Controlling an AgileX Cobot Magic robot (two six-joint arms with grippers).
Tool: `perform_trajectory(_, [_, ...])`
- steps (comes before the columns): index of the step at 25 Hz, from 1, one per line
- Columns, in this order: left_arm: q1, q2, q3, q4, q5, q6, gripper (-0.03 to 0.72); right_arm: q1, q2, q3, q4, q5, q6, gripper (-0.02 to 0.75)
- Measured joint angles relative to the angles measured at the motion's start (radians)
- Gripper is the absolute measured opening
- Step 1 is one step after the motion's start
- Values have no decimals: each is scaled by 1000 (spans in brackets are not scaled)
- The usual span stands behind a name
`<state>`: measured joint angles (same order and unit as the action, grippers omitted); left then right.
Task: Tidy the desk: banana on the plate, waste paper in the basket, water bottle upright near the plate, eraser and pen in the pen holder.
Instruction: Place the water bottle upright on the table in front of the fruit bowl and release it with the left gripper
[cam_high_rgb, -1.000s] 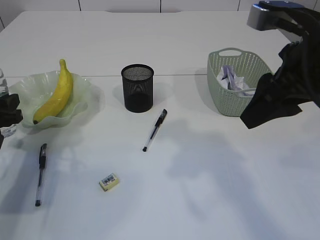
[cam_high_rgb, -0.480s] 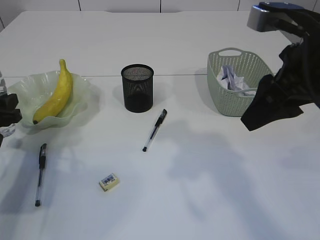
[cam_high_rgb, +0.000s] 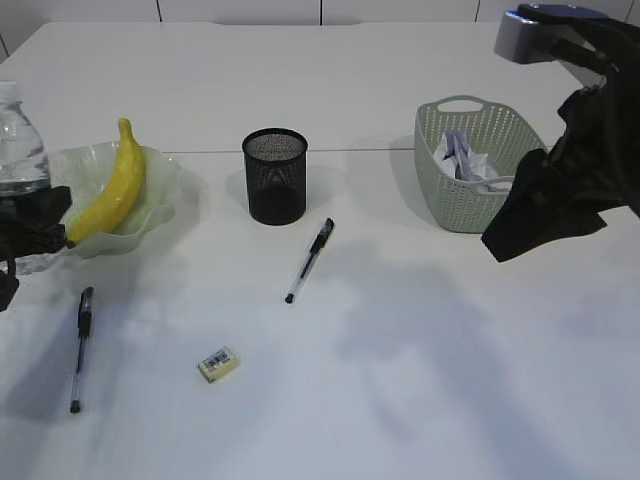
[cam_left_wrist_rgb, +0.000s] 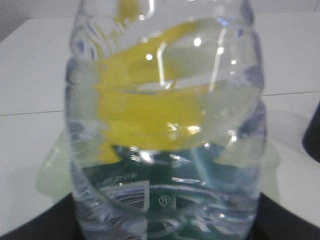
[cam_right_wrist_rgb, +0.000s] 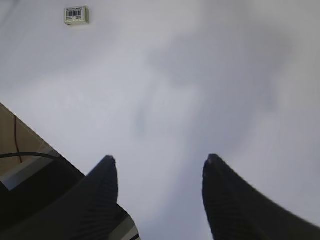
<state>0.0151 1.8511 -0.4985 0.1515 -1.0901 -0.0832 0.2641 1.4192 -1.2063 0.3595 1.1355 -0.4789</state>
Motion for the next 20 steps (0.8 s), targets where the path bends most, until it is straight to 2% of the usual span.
perform_trajectory(5, [0, 0, -30, 184, 0, -36, 400, 0, 0, 0, 0, 0, 0, 403])
perform_trajectory(9, [0, 0, -112, 286, 2, -104, 398, 0, 0, 0, 0, 2, 0, 403])
perform_trajectory(16, [-7, 24, -223, 384, 0, -218, 398, 0, 0, 0, 0, 2, 0, 403])
perform_trajectory(20, [-60, 66, -264, 398, 0, -235, 398, 0, 0, 0, 0, 2, 0, 403])
